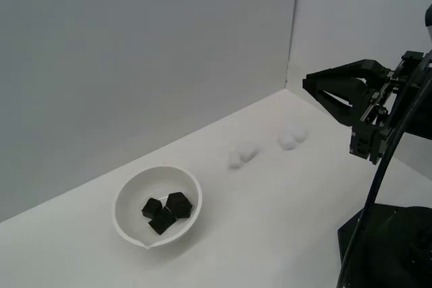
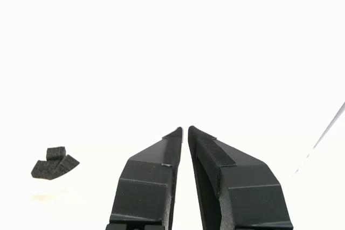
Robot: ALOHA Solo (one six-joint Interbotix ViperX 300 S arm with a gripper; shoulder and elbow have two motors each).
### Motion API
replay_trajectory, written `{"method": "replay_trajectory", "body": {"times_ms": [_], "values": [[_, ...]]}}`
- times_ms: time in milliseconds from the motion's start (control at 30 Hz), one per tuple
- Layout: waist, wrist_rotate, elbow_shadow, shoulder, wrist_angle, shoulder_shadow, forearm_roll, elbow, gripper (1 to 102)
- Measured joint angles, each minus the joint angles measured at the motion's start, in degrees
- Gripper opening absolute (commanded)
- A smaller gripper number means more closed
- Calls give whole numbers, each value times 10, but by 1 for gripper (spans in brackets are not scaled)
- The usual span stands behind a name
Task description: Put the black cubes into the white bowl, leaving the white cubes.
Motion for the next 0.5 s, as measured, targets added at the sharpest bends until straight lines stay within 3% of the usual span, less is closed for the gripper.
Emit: {"method": "replay_trajectory", "body": {"times_ms": [233, 500], "values": [[19, 1, 19, 121, 21, 121, 0, 18, 3], [40, 0, 27, 193, 34, 197, 0, 26, 3]]}}
